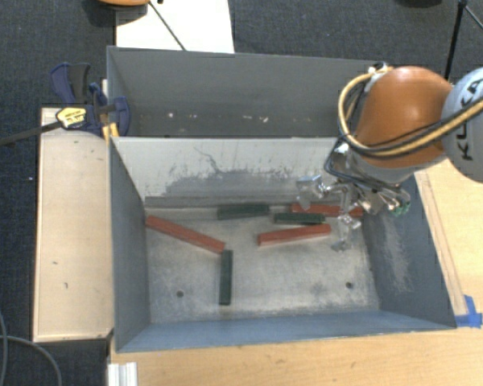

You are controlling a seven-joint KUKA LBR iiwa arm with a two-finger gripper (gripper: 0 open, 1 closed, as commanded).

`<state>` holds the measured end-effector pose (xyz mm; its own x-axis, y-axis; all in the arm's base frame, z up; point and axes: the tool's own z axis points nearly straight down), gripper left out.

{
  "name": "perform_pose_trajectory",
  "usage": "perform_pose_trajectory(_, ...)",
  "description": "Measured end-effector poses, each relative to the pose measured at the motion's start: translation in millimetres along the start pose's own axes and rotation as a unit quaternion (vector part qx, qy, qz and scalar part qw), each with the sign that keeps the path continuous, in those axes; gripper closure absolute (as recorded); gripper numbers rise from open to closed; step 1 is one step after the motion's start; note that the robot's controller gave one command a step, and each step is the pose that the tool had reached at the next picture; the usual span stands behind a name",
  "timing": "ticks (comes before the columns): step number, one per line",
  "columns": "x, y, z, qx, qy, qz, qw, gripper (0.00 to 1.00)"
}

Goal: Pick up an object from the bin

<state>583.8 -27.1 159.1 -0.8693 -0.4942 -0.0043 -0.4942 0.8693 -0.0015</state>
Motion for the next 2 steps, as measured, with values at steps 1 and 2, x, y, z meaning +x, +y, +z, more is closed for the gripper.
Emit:
perform_pose_trajectory(1, -7.7, 9.1, 50.8, 0.002, -0.0024, 0.002, 1.0, 0.0)
perform_pose_trajectory(2, 0.4, 8.2, 89.6, -0.001, 0.0014, -0.023, 0.9997, 0.0)
